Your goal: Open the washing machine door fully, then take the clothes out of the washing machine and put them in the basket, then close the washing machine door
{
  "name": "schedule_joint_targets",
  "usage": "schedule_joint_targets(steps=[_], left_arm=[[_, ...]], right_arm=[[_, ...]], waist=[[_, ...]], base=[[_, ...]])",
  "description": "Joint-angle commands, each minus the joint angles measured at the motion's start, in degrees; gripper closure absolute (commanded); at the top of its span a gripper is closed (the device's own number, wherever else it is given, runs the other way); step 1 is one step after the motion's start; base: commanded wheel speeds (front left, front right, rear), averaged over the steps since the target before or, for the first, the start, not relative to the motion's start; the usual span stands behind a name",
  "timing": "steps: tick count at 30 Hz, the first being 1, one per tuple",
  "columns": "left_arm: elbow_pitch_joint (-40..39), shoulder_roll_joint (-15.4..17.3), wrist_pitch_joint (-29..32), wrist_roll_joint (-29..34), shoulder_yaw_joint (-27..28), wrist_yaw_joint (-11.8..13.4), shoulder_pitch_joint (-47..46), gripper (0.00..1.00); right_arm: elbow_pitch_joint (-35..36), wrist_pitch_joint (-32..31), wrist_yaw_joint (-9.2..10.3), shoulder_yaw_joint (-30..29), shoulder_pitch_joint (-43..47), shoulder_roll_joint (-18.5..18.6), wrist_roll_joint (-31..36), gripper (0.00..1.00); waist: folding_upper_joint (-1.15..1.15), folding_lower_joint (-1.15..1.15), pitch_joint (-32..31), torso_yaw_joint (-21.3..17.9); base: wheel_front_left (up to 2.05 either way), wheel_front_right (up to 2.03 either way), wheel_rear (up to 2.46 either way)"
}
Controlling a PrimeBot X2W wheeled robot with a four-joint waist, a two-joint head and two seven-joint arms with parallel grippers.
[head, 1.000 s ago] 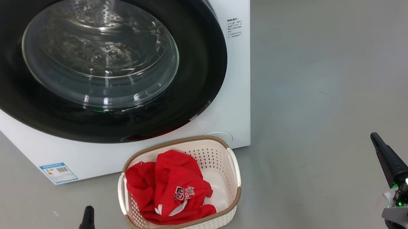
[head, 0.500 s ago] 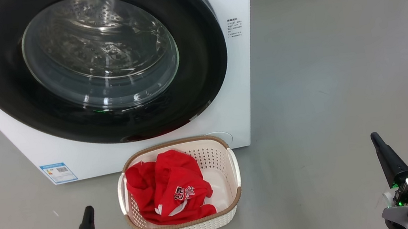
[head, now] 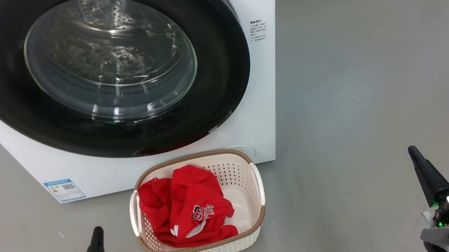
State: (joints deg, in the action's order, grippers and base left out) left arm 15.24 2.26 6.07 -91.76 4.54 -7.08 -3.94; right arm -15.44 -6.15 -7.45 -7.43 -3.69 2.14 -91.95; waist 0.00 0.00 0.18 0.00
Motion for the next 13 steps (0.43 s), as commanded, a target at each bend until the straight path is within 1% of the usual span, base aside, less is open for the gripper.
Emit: schedule_joint_targets(steps=[1, 13], left_arm=[[-1.2, 0.6, 0.4, -0.4, 2.0, -0.4, -2.3, 1.00], [-1.2, 0.6, 0.4, -0.4, 2.0, -0.4, -2.3, 1.00]], right_arm=[[1.4, -0.3, -0.03, 1.0, -2.5, 0.8, -0.3, 1.00], [1.4, -0.3, -0.03, 0.9, -2.5, 0.8, -0.2, 1.00]], waist=[[0.00, 0.00, 0.0, 0.0], [0.00, 0.00, 0.0, 0.0]], base=[[0.00, 0.00, 0.00], [0.00, 0.00, 0.00]])
